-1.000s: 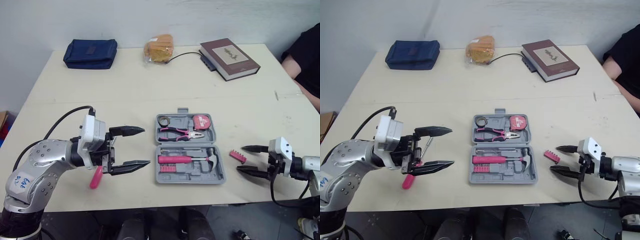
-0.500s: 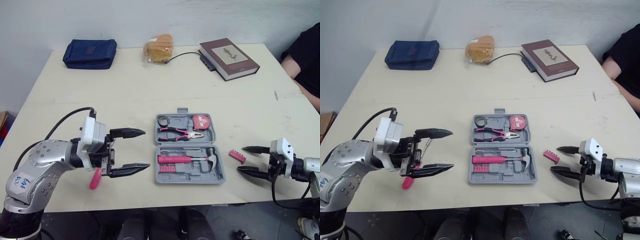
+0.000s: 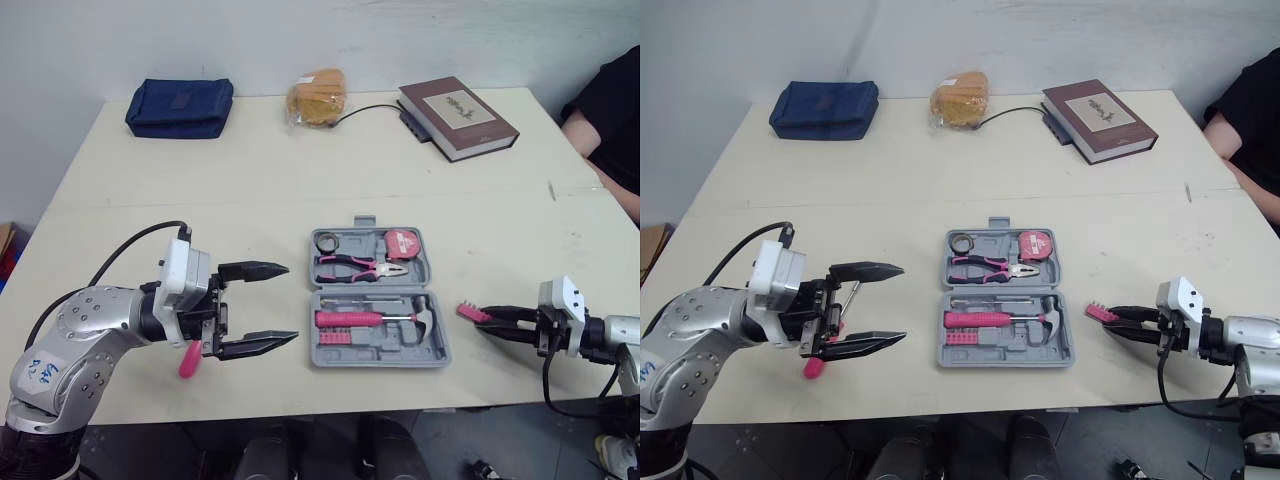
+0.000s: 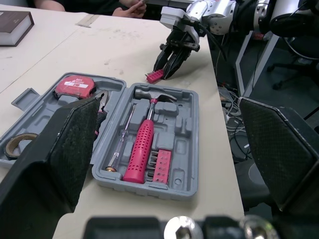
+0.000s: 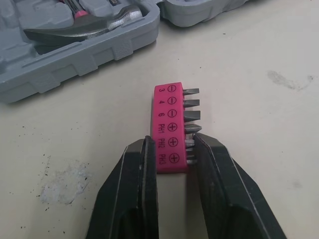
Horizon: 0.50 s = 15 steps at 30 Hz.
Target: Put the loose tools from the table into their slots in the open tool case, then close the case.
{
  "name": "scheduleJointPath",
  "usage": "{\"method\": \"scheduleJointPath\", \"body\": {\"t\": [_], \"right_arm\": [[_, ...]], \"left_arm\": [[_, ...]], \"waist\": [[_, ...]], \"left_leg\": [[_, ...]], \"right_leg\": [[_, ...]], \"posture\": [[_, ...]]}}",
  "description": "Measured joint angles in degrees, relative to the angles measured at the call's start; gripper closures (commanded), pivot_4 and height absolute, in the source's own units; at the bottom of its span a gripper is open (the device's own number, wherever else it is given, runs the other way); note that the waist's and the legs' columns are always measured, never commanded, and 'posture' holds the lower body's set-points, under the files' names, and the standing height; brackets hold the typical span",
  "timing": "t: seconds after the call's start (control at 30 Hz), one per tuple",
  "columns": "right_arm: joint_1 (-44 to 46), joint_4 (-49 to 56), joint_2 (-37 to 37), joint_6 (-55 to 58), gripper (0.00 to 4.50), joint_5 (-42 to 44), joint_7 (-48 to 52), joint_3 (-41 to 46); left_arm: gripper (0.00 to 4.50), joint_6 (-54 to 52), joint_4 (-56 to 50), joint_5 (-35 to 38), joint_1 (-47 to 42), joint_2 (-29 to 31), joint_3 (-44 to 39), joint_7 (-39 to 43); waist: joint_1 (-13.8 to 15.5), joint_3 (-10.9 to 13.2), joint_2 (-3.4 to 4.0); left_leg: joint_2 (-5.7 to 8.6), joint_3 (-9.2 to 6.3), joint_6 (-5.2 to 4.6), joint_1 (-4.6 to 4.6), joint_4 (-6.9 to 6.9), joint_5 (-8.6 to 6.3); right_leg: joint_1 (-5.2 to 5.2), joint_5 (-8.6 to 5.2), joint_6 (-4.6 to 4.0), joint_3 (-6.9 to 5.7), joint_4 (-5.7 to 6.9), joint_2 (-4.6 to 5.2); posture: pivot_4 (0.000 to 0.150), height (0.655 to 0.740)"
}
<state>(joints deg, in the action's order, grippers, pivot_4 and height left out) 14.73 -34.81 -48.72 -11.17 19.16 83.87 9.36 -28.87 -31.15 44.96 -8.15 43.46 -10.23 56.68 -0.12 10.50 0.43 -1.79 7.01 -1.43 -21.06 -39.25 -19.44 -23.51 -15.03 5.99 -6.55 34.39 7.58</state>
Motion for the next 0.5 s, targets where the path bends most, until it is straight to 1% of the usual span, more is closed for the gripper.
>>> {"method": "scheduleJointPath", "body": {"t": [0.13, 0.23, 0.3, 0.37, 0.43, 0.5], "right_arm": [[-0.44, 1.49, 0.07, 0.29, 3.8, 0.32, -1.04, 0.16], [-0.35, 7.28, -0.14, 4.12, 3.8, 1.12, -2.81, 0.2], [-0.3, 13.26, -1.08, 9.18, 3.8, 2.85, -3.39, 0.22], [-0.16, 20.99, -4.28, 18.96, 3.8, 5.5, -3.78, -0.24], [0.8, 31.44, -10.34, 33.09, 3.8, 7.81, -4.63, -2.87], [3.8, 40.84, -12.15, 42.41, 3.8, 12.01, -4.59, -4.6]], "left_arm": [[0.0, 0.25, 0.15, -0.07, -0.01, 0.18, -0.27, 0.33], [0.0, 2.38, 0.47, -0.98, 0.0, 0.22, -1.32, 0.58], [0.0, 4.68, 0.67, -2.96, 0.6, 0.33, -1.79, 1.18], [0.0, 6.78, 1.38, -4.83, 1.95, 0.48, -2.33, 2.03], [0.0, 8.71, 2.49, -6.08, 4.39, 0.49, -2.58, 3.14], [0.0, 9.73, 2.46, -6.92, 6.36, 0.44, -1.84, 4.34]], "waist": [[-0.04, 0.0, 0.0], [-0.11, 0.0, 0.04], [-0.17, 0.02, 0.1], [-0.05, 0.06, 0.19], [0.01, 0.06, 0.24], [-0.1, 0.05, 0.12]], "left_leg": [[0.0, 0.01, 0.0, 0.0, 0.0, 0.0], [0.0, 0.02, 0.02, -0.02, 0.0, -0.01], [-0.02, 0.05, 0.04, -0.04, 0.01, -0.02], [-0.02, 0.04, 0.03, -0.07, 0.03, -0.02], [-0.04, 0.02, 0.02, -0.11, 0.03, -0.04], [-0.16, -0.02, 0.1, -0.1, 0.03, -0.14]], "right_leg": [[-0.01, 0.0, 0.0, 0.01, 0.0, 0.01], [-0.07, -0.01, -0.01, 0.02, 0.01, 0.02], [-0.13, -0.02, -0.03, 0.02, 0.04, 0.02], [-0.18, -0.03, -0.05, 0.01, 0.04, 0.06], [-0.22, -0.05, -0.09, -0.01, 0.01, 0.11], [-0.21, -0.09, -0.17, -0.03, -0.04, 0.09]], "posture": [[0.15, 0.74], [0.15, 0.74], [0.15, 0.74], [0.15, 0.74], [0.15, 0.74], [0.15, 0.74]]}}
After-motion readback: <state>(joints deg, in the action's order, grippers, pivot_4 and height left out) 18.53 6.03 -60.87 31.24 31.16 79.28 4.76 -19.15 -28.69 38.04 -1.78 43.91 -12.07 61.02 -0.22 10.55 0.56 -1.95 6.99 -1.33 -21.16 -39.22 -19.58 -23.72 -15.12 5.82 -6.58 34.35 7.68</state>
